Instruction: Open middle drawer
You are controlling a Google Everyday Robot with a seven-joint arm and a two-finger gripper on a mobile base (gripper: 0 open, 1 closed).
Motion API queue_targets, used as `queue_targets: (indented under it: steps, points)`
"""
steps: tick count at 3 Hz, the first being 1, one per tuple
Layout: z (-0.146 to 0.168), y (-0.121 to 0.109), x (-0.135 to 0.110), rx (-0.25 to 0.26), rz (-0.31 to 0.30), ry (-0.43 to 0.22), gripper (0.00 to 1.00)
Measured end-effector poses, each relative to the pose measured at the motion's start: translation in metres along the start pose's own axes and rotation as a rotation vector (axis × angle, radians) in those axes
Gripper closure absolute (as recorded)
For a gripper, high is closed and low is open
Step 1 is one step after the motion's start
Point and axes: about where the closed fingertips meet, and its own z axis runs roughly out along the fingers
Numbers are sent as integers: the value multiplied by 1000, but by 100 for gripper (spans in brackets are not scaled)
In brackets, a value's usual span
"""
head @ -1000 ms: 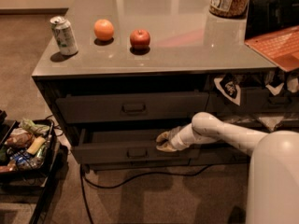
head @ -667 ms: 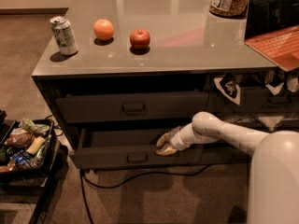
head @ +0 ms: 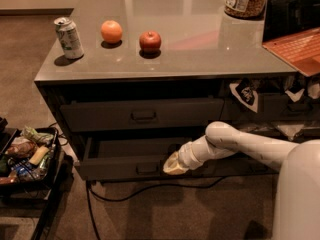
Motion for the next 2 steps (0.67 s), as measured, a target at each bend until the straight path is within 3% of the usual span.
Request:
queue_targets:
  steps: [1,2]
  points:
    - [3,41,-14,-146,53,-5,30]
    - [3,46,-15,-163,55,-7,7]
